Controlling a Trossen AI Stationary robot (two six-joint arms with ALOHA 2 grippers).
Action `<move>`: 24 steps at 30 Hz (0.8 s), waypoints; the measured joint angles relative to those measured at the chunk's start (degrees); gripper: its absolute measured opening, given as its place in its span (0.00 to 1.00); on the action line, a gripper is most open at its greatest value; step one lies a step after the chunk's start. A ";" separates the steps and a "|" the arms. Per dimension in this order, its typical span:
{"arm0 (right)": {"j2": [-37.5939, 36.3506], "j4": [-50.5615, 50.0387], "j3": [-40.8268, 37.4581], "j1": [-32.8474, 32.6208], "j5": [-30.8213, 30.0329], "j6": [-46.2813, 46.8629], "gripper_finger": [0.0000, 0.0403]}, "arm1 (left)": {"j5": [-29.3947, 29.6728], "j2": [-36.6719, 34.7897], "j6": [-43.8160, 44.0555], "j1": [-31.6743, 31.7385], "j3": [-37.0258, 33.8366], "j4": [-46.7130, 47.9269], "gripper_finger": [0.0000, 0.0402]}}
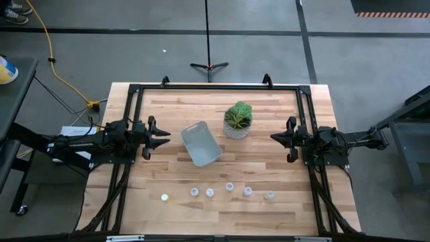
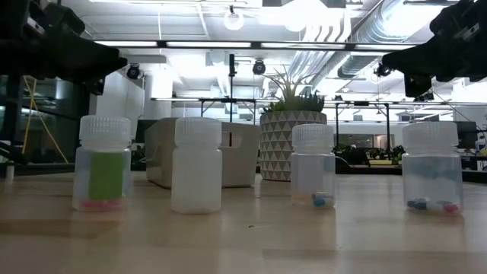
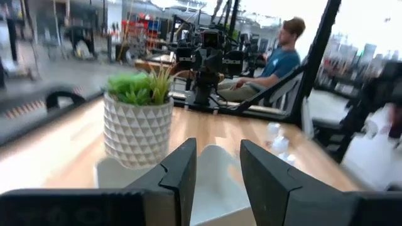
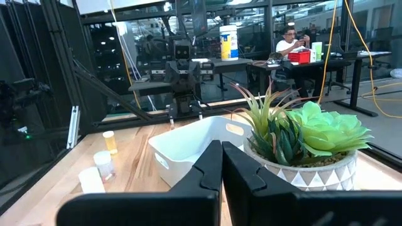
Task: Pick and place pill bottles into a basket
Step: Put the transparent pill bottle into the white bin
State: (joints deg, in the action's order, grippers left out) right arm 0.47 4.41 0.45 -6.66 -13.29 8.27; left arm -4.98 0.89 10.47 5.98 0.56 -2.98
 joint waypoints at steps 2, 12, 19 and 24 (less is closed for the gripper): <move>-0.02 1.73 0.01 -0.16 1.73 10.93 0.00 | 0.25 0.00 6.74 0.02 0.00 0.01 0.39; 0.20 7.38 0.09 -0.08 -1.95 29.42 0.00 | 5.16 -0.01 18.24 -0.01 0.01 0.12 0.39; 0.33 10.53 0.11 -0.11 -1.16 34.71 0.00 | 8.25 0.00 18.31 -0.01 0.01 0.11 0.39; 3.81 31.55 1.41 -1.10 3.54 21.77 0.10 | 10.47 0.00 18.33 0.00 0.02 0.14 0.39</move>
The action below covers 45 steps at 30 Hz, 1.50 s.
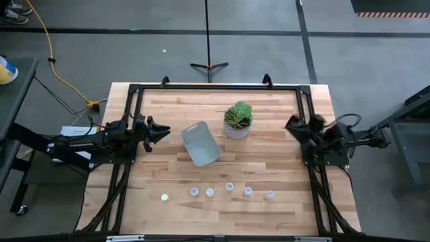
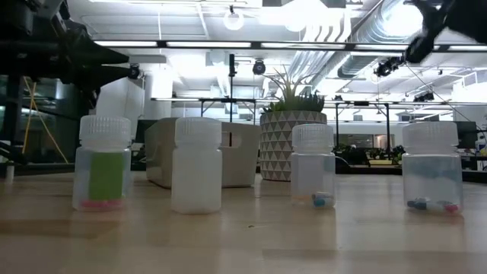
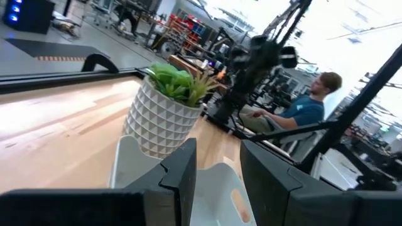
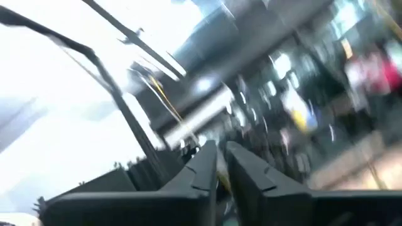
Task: Pick and place pill bottles into a basket
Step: Put the transparent pill bottle into the white bin
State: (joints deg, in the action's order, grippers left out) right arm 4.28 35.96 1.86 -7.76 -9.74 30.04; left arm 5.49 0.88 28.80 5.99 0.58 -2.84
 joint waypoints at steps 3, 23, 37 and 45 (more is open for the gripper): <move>4.54 0.79 4.98 -1.45 -2.37 -10.98 0.21 | 1.28 -0.02 -0.06 0.01 -0.01 0.61 0.39; 52.89 -59.06 53.58 -11.13 0.36 2.93 0.59 | 2.52 0.00 -0.39 0.01 0.00 0.81 0.39; 76.31 -91.10 71.69 -22.50 13.23 16.90 0.59 | 2.52 0.00 -0.38 0.01 0.00 0.82 0.39; 83.40 -92.35 70.76 -27.67 13.13 24.12 0.59 | 2.52 0.00 -0.39 0.01 0.00 0.82 0.39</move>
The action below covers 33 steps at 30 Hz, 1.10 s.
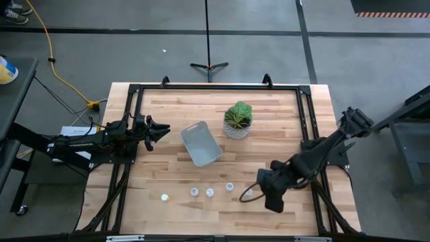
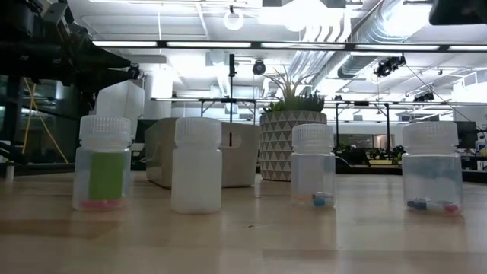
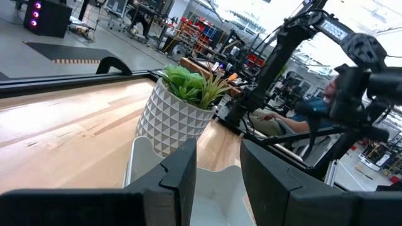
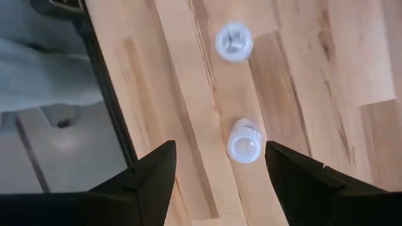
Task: Pick and place pill bottles into a basket
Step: Put the transparent pill bottle into the white bin
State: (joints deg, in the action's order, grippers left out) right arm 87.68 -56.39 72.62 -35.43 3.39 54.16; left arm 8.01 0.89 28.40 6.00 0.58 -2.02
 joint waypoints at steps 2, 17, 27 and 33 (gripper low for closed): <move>1.68 -0.02 0.00 -1.00 -0.22 -0.28 0.59 | 0.00 0.00 0.00 0.00 0.00 0.00 0.39; 9.80 -2.98 -0.04 -5.15 -5.57 1.31 0.59 | -0.02 0.00 0.00 0.00 0.00 -0.02 0.39; 11.02 -3.97 -0.17 -5.14 -8.58 0.86 0.59 | -0.02 0.00 0.00 0.00 0.00 0.00 0.39; 11.02 0.29 -3.74 -5.23 -6.75 0.82 0.59 | -0.02 -0.01 0.00 0.00 0.00 0.01 0.39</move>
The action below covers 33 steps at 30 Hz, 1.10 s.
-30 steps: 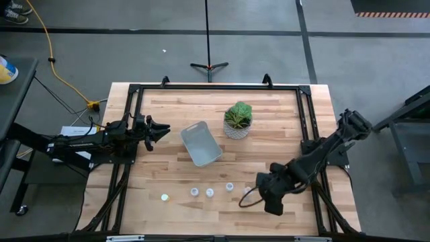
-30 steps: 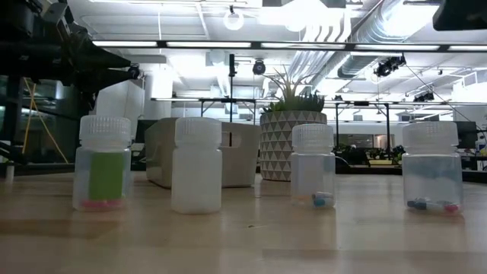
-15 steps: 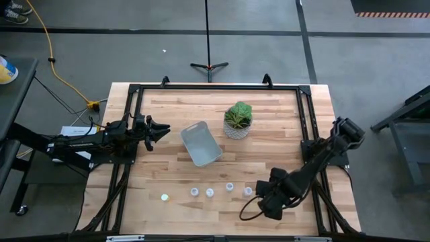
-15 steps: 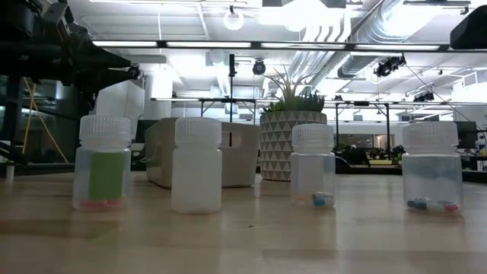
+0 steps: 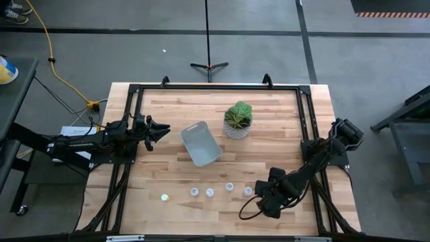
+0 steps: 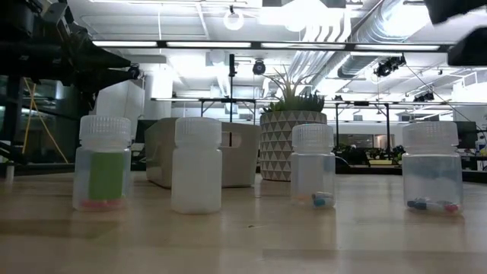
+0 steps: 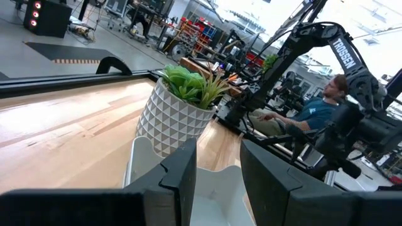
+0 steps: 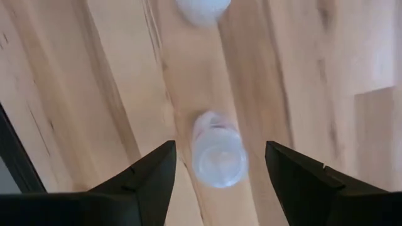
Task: Pick and place pill bottles into a basket
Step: Put the transparent pill bottle into the white bin
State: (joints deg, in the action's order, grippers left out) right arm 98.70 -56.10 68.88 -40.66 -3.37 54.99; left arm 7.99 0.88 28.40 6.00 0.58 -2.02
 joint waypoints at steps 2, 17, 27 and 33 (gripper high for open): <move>0.02 -0.16 -0.87 0.00 0.69 0.52 0.59 | 0.00 -0.01 0.00 0.00 0.00 -0.01 0.39; 0.02 1.38 -1.37 -1.88 -1.24 0.39 0.59 | 0.00 -0.01 -0.02 -0.01 0.00 -0.01 0.39; 0.04 1.55 -1.37 -2.91 -4.06 0.50 0.59 | -0.01 -0.01 -1.38 0.00 -0.01 -0.01 0.39; 2.92 2.01 -1.33 -2.93 -3.89 0.51 0.59 | -0.01 -0.01 -1.44 0.00 0.00 -0.01 0.39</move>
State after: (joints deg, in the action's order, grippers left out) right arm 101.62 -54.09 67.55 -43.59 -7.26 55.50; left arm 7.98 0.86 26.97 6.00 0.58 -2.02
